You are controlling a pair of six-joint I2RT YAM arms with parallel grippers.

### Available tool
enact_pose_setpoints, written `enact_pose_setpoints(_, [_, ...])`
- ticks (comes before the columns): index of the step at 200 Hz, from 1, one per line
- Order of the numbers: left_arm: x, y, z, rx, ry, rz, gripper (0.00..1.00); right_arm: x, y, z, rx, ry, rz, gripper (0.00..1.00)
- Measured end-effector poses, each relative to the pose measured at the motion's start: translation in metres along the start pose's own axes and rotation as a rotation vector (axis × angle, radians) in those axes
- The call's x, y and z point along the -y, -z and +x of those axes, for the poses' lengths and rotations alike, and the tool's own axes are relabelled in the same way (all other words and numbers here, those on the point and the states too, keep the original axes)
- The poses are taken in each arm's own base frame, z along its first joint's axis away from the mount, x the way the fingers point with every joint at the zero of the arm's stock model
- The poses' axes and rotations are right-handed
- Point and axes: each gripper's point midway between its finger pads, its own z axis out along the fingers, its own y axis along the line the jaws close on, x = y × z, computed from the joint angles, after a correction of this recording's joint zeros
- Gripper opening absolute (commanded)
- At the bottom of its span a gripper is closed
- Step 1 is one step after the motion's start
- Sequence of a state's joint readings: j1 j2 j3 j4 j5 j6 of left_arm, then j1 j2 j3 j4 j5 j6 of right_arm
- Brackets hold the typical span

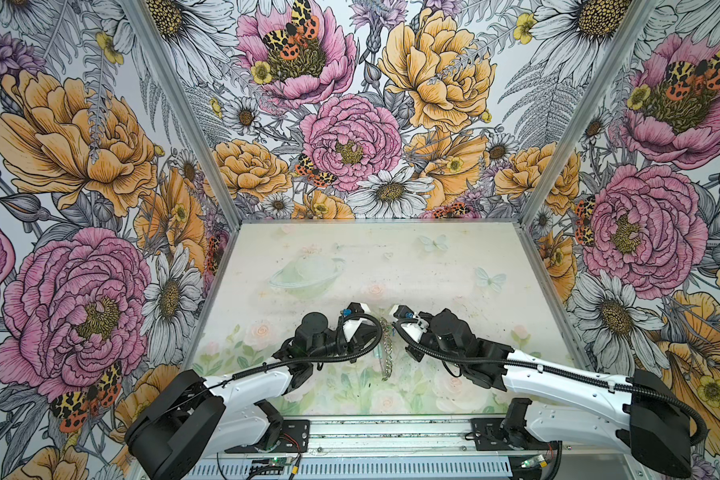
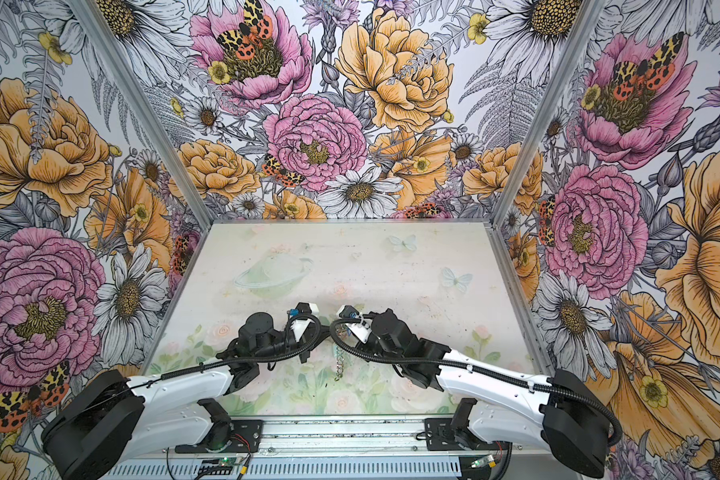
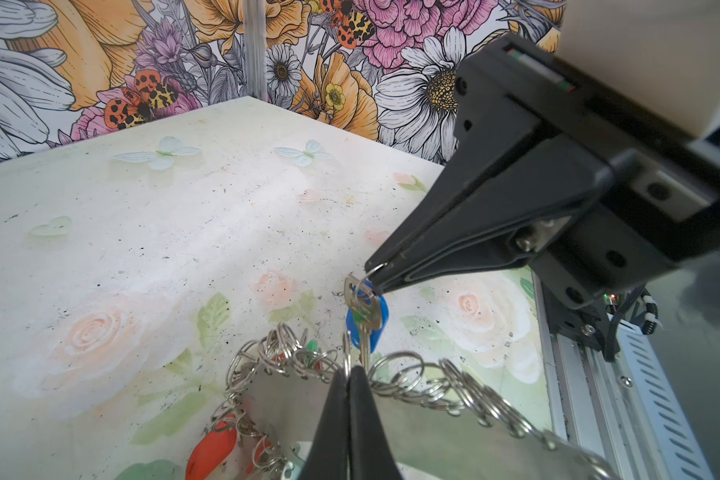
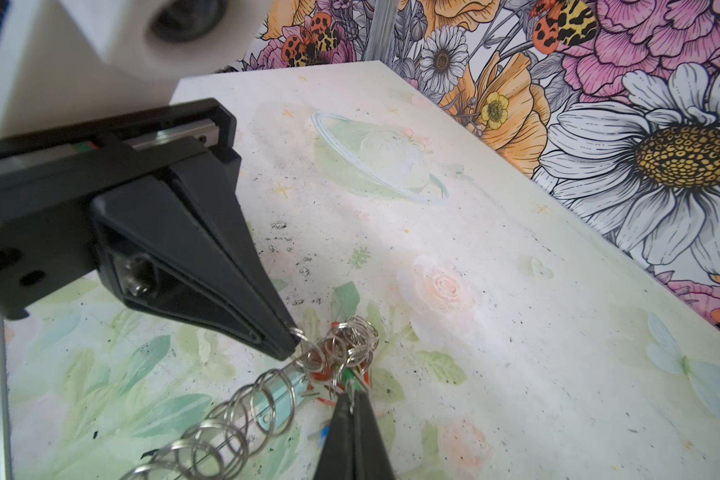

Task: Put the keys on the keyring

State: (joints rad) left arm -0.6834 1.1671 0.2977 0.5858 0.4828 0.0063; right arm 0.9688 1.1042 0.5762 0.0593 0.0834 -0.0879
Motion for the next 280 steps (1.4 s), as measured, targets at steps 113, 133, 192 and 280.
enact_pose_setpoints(113, [-0.0006,-0.0013,-0.0012,-0.005,0.014,0.000,0.00,-0.0030,-0.0037,0.0065,-0.020,0.021,0.008,0.00])
enact_pose_setpoints(133, [-0.0007,-0.0014,-0.0012,-0.005,0.014,0.000,0.00,-0.0030,-0.0037,0.0065,-0.020,0.025,0.008,0.00])
enact_pose_setpoints(192, [-0.0006,-0.0034,0.0012,-0.028,0.035,0.006,0.00,-0.0014,-0.0043,0.0076,-0.025,0.041,0.018,0.00])
enact_pose_setpoints(280, [0.0023,-0.0071,-0.0043,-0.035,0.083,0.050,0.00,-0.0014,-0.0054,0.0081,0.007,0.044,0.024,0.00])
